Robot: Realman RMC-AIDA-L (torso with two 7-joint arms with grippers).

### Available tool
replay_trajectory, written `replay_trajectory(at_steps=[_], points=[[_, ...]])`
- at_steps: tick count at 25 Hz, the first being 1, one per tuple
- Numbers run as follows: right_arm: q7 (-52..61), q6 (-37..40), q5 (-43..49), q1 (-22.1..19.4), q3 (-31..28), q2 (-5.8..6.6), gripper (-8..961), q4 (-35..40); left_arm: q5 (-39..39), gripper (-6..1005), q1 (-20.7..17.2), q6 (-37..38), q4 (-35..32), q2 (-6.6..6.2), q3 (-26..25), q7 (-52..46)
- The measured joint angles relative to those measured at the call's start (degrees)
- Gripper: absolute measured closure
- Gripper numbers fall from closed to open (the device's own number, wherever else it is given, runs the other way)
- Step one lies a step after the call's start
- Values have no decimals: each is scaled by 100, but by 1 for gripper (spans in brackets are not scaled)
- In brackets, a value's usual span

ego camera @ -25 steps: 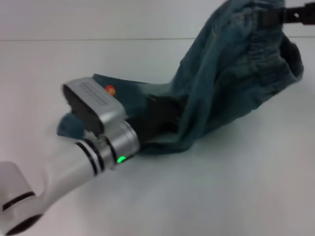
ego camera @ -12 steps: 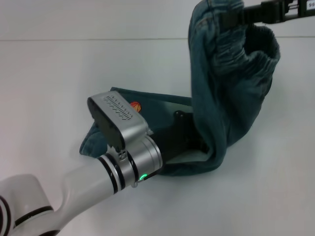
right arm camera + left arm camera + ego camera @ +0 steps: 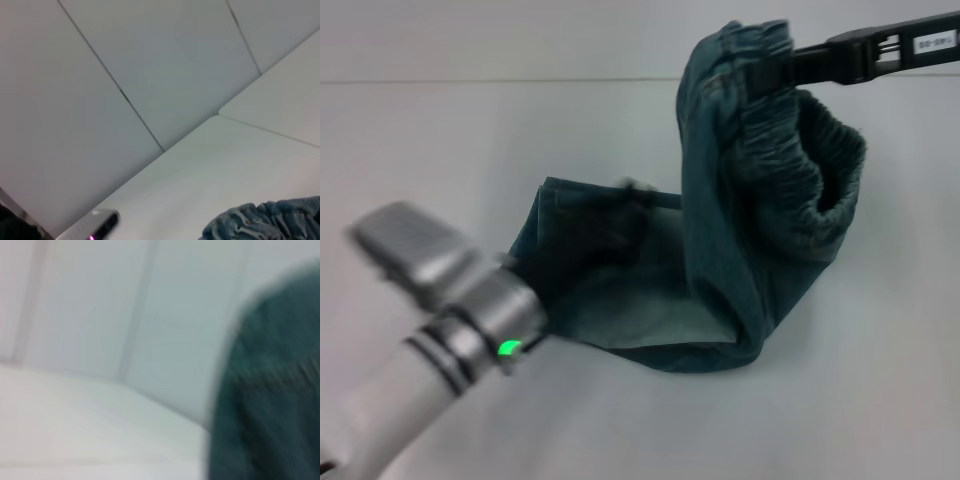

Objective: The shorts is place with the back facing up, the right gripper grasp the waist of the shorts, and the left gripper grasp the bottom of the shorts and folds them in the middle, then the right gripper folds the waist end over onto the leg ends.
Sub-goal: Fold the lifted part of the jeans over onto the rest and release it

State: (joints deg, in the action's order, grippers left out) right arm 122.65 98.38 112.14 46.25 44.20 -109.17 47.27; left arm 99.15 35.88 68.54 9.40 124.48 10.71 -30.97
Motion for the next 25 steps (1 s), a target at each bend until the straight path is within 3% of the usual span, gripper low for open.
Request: replay_trajectory(at_steps=[5,11,14,17,21,25], points=[[-235,-315,-1,181,318,-62,827,-415,-30,830,-753,970,-591,-4,-492,-58],[-435,-799,3,585,961,-250,823,-795,-34,664,-1323,1309,-1054,-14,-1088,-380],[-460,-1031,71,812,1372,-385,820,-948,-34,560,-1513,1382,-1115,-13,-1395,-431],[-426,-1257,325,1041,1593,-544,818,-1096,-33,325,-1650,1514,-1137,-12,-1548,-434],[-403,-1534,751,1334,1634,-781,815,-1382,-20,243,-1726,1562,-1139,-9,-1580,-436],[-414,-1694,922,1439,1650,-911,812,-1454,3,223,-1749,1540,-1115,3,-1580,-437]])
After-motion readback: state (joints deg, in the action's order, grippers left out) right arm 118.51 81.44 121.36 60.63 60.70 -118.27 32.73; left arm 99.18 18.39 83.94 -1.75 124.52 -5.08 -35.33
